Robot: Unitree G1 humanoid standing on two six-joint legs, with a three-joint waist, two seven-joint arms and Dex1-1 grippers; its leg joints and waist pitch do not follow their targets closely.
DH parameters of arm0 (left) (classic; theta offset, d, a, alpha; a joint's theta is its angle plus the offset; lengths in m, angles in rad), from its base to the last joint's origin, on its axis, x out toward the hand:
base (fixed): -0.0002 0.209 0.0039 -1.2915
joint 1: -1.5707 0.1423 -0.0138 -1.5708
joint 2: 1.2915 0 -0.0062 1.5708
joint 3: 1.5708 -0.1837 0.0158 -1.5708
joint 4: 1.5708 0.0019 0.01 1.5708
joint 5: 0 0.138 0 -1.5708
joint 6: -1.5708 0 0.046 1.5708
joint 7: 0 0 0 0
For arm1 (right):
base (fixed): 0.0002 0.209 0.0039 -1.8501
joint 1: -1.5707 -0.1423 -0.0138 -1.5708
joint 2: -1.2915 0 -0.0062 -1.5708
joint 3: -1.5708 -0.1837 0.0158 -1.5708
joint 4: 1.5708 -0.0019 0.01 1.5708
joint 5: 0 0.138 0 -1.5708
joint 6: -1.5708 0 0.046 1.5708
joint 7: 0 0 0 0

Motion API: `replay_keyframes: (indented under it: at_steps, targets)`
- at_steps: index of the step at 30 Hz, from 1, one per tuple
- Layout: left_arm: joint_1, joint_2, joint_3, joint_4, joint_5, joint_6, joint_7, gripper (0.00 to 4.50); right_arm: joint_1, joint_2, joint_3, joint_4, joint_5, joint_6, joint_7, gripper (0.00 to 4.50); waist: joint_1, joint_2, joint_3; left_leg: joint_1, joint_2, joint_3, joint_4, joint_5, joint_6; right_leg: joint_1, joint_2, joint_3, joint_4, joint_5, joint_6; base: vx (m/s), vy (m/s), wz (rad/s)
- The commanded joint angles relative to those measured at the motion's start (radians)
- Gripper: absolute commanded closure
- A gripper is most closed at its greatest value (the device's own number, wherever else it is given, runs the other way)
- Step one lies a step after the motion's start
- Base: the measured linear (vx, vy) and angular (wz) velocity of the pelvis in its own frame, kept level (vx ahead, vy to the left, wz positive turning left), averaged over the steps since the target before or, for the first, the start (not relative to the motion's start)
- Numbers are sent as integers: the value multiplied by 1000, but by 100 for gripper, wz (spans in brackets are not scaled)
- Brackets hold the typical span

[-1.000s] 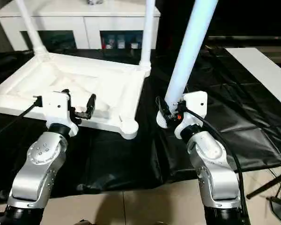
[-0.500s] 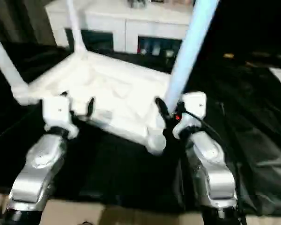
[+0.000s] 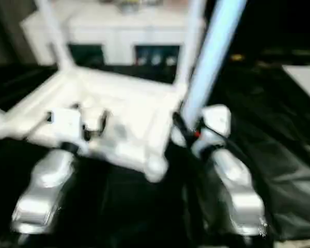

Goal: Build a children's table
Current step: Pick table leg, then insert table leg to table base

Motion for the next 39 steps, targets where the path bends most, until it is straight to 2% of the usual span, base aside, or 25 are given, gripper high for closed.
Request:
replay_keyframes:
  at_steps: [1, 2, 3, 4, 5, 6, 7, 8, 9, 10, 11, 12, 14, 15, 17, 20, 23, 24, 27, 31, 34, 35, 36, 37, 39]
  targets:
    - [6, 26, 23, -9, 2, -3, -10, 18, -22, 17, 28, -29, 4, -12, 4, 264, 9, 3, -49, -39, 35, -15, -114, 132, 78, 78, -68, -4, -115, 117, -248, 67, 29, -13]
    - [7, 27, 23, -9, 2, -4, -12, 18, -22, 19, 28, -29, 4, -13, 4, 264, -31, 35, -25, 25, 79, -69, -181, -94, 107, 25, -6, -53, -85, -82, -182, 67, 29, -13]
    - [7, 27, 24, -8, 1, -5, -12, 18, -22, 19, 28, -29, 5, -11, 4, 264, -54, 48, -32, 57, 94, -99, -190, -191, 112, 11, 4, -68, -50, -115, -178, 80, 40, -2]
    - [7, 27, 24, -8, 1, -5, -12, 18, -22, 19, 28, -29, 5, -11, 4, 264, -70, 51, -51, 146, 129, -145, -195, -298, 160, -47, -11, -64, -10, -75, -164, 73, 21, 6]
    - [8, 23, 33, -7, -9, -14, -17, 18, -23, 18, 30, -30, 8, -11, 6, 264, -86, 46, -56, 157, 136, -170, -189, -201, 263, -72, -18, -64, 21, -9, -88, 73, 21, 6]
    - [11, 24, 40, -10, -22, -16, -31, 18, -25, 16, 33, -31, 16, -6, 12, 264, -85, 35, -52, 149, 141, -166, -183, -124, 322, -82, -30, -55, 25, 21, -56, 51, -7, -2]
    - [14, 25, 44, -13, -30, -17, -41, 18, -25, 15, 35, -32, 22, -3, 17, 264, -79, 8, -48, 115, 128, -148, -164, 57, 390, -86, -66, -28, -1, 129, -35, 0, 0, 0]
    - [23, 36, 45, -21, -67, -16, -92, 18, -25, 9, 39, -33, 27, 0, 29, 264, -68, -12, -51, 71, 97, -114, -135, 128, 368, -63, -101, -1, -48, 243, -59, 0, 0, 0]
    - [42, 66, 36, -37, -132, -40, -194, 18, -24, 0, 43, -36, 39, 6, 56, 264, -27, -32, -67, -36, 6, -42, -73, 194, 254, 34, -145, 46, -63, 534, -98, 15, -56, 0]
    - [55, 92, 30, -50, -183, -61, -277, 18, -25, -9, 48, -36, 48, 12, 77, 264, -15, -42, -73, -51, 3, -42, -97, 250, 143, 48, -129, 27, -34, 806, -56, 15, -56, 0]
    - [59, 103, 28, -56, -202, -64, -307, 9, -25, -12, 49, -36, 50, 15, 84, 264, -12, -37, -75, -42, 4, -44, -106, 268, 106, 41, -114, 13, -24, 896, -37, 22, -64, -4]
    - [67, 155, 19, -73, -270, -61, -427, 9, -29, -26, 57, -33, 63, 31, 122, 264, -10, -26, -72, -19, 9, -43, -113, 255, 57, 17, -88, -4, -23, 939, -29, -9, -50, 0]
    - [65, 178, 16, -76, -283, -52, -468, 9, -32, -33, 61, -30, 72, 39, 140, 264, -10, -12, -56, 9, 37, -49, -140, 70, 11, -1, -76, -11, -50, 587, -76, -21, -28, 1]
    - [49, 212, 7, -64, -277, -57, -523, 9, -37, -51, 72, -26, 82, 43, 171, 264, -6, -6, -52, 16, 48, -53, -150, 22, 6, -5, -78, -15, -57, 477, -104, -74, 8, 2]
    - [11, 277, -23, -34, -278, -44, -645, 9, -46, -79, 78, -17, 111, 59, 225, 264, 3, 9, -34, 34, 75, -49, -180, -167, -21, -23, -78, -10, -79, 105, -209, -84, 31, 4]
    - [-61, 366, -73, 38, -271, -35, -814, 9, -59, -122, 80, -4, 155, 90, 307, 264, 13, 6, -21, 45, 73, -29, -194, -348, -111, -43, -86, 5, -104, -166, -213, -96, 41, 4]
    - [-131, 414, -133, 134, -216, -70, -895, 9, -65, -154, 89, 14, 155, 95, 359, 264, 16, 1, -21, 44, 67, -20, -201, -365, -127, -45, -95, 11, -123, -285, -162, -76, 45, -1]
    - [-156, 426, -153, 174, -190, -93, -915, 9, -68, -164, 94, 22, 148, 92, 374, 264, 17, 2, -25, 48, 69, -18, -201, -358, -131, -47, -96, 11, -121, -276, -158, -58, 43, -7]
    - [-249, 434, -199, 325, -144, -130, -1018, 9, -74, -184, 105, 32, 145, 87, 411, 264, 11, 2, -32, 30, 70, -16, -208, -266, -119, -35, -94, 5, -111, -148, -168, 0, 0, 0]
    - [-340, 420, -221, 482, -96, -201, -1054, 9, -77, -207, 111, 36, 152, 79, 429, 264, 14, -2, -36, 30, 73, -5, -200, -239, -92, -41, -108, 5, -117, -169, -194, 0, 0, 0]
    - [-387, 411, -230, 560, -82, -235, -1065, 35, -79, -217, 109, 38, 154, 77, 438, 264, 17, -5, -40, 27, 76, -2, -196, -197, -78, -39, -110, 5, -111, -112, -216, 0, 0, 0]
    - [-411, 405, -235, 600, -79, -250, -1073, 35, -79, -223, 109, 39, 151, 73, 442, 264, 16, -7, -42, 23, 75, 0, -195, -165, -65, -36, -107, 3, -108, -64, -226, 0, 0, 0]
    - [-438, 397, -237, 650, -77, -268, -1092, 43, -79, -227, 108, 40, 148, 71, 450, 264, 18, 3, -49, 24, 74, 2, -190, -138, -60, -37, -105, 2, -99, 7, -240, 0, 0, 0]
    - [-438, 397, -237, 650, -77, -268, -1092, 47, -79, -227, 108, 40, 148, 71, 450, 264, 17, -1, -53, 24, 72, 4, -187, -111, -49, -38, -102, 1, -96, 61, -246, 0, 0, 0]
    - [-485, 392, -252, 736, -57, -303, -1140, 77, -72, -237, 112, 34, 141, 66, 464, 264, 19, -3, -58, 13, 68, 8, -173, 5, 14, -33, -101, -3, -80, 264, -281, 0, 0, 0]
